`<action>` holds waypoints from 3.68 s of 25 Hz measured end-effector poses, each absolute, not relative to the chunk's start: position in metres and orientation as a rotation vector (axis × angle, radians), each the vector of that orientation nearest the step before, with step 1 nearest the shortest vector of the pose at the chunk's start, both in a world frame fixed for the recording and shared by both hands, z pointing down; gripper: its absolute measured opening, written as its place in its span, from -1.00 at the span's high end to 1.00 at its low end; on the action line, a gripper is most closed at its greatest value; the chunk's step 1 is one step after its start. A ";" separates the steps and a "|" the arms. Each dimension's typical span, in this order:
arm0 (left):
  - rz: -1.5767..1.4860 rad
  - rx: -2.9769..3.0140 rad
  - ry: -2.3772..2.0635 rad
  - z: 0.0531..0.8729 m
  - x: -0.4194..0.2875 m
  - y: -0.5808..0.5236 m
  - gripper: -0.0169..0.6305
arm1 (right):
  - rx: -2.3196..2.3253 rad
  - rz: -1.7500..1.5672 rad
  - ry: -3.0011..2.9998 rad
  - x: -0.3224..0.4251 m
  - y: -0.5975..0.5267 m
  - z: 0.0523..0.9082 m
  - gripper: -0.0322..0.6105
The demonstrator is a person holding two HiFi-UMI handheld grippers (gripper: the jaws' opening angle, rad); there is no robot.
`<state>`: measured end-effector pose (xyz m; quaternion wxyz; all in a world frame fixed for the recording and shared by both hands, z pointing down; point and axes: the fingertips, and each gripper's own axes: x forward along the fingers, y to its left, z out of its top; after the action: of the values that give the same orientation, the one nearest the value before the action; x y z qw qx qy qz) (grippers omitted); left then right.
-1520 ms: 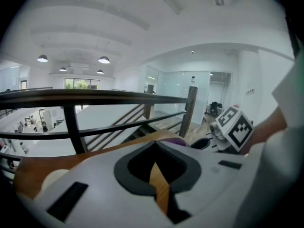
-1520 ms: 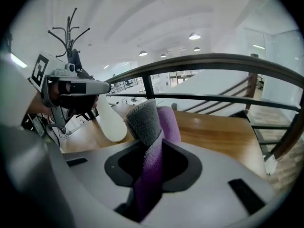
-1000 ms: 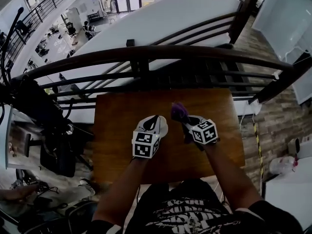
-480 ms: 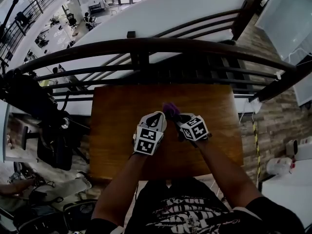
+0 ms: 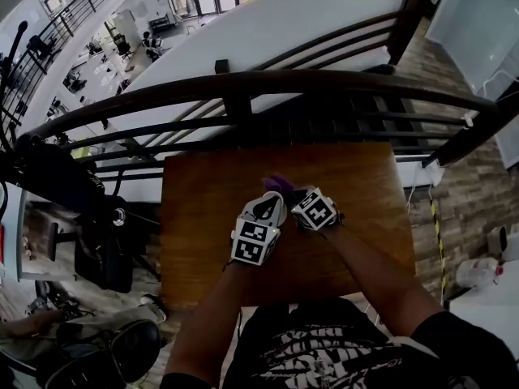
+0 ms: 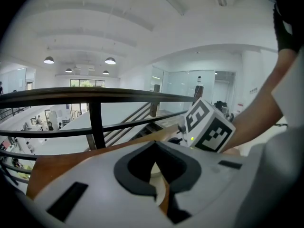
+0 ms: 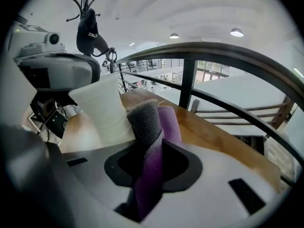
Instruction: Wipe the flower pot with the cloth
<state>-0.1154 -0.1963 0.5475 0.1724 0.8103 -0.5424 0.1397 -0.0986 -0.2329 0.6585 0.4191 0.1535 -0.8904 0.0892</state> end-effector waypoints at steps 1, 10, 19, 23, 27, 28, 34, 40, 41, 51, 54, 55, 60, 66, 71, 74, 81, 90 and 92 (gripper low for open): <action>0.394 2.305 -1.532 0.547 -0.116 -0.197 0.96 | 0.374 0.213 -2.226 -0.101 -0.233 0.658 0.68; 0.409 2.304 -1.513 0.548 -0.115 -0.194 0.95 | 0.345 0.202 -2.220 -0.105 -0.232 0.663 0.68; 0.369 2.315 -1.512 0.544 -0.116 -0.197 0.95 | 0.382 0.256 -2.272 -0.095 -0.221 0.659 0.68; 0.353 2.321 -1.518 0.545 -0.116 -0.196 0.95 | 0.390 0.265 -2.280 -0.092 -0.216 0.660 0.68; 0.341 2.327 -1.520 0.544 -0.117 -0.196 0.95 | 0.392 0.295 -2.271 -0.087 -0.208 0.661 0.68; 0.340 2.326 -1.518 0.543 -0.117 -0.196 0.95 | 0.391 0.304 -2.268 -0.086 -0.206 0.660 0.68; 0.347 2.321 -1.516 0.544 -0.115 -0.197 0.95 | 0.408 0.315 -2.276 -0.082 -0.204 0.660 0.68; 0.349 2.318 -1.502 0.543 -0.116 -0.194 0.95 | 0.415 0.353 -2.294 -0.081 -0.197 0.663 0.68; 0.347 2.322 -1.498 0.543 -0.116 -0.194 0.96 | 0.413 0.358 -2.294 -0.080 -0.195 0.664 0.68; 0.360 2.330 -1.493 0.547 -0.116 -0.194 0.95 | 0.384 0.384 -2.283 -0.073 -0.176 0.667 0.68; 0.359 2.329 -1.495 0.544 -0.117 -0.194 0.95 | 0.374 0.386 -2.285 -0.073 -0.169 0.669 0.68; 0.356 2.329 -1.494 0.543 -0.117 -0.194 0.95 | 0.371 0.390 -2.289 -0.073 -0.167 0.669 0.68; 0.352 2.336 -1.491 0.546 -0.115 -0.193 0.95 | 0.361 0.414 -2.303 -0.074 -0.159 0.667 0.68; 0.343 2.330 -1.487 0.547 -0.115 -0.194 0.95 | 0.343 0.421 -2.301 -0.077 -0.152 0.668 0.68; 0.354 2.328 -1.476 0.547 -0.116 -0.192 0.95 | 0.329 0.427 -2.300 -0.078 -0.145 0.668 0.68; 0.361 2.335 -1.478 0.549 -0.116 -0.193 0.95 | 0.324 0.434 -2.302 -0.079 -0.142 0.668 0.68; 0.370 2.329 -1.463 0.547 -0.115 -0.191 0.96 | 0.293 0.433 -2.296 -0.084 -0.133 0.668 0.68; 0.374 2.335 -1.468 0.550 -0.114 -0.192 0.95 | 0.256 0.435 -2.294 -0.091 -0.123 0.667 0.68; 0.372 2.340 -1.463 0.551 -0.114 -0.193 0.95 | 0.247 0.426 -2.292 -0.093 -0.121 0.667 0.68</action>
<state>-0.1137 -0.1926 0.5506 0.1773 0.8270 -0.5170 0.1316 -0.0932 -0.1213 0.6674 0.3882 0.0971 -0.9010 0.1675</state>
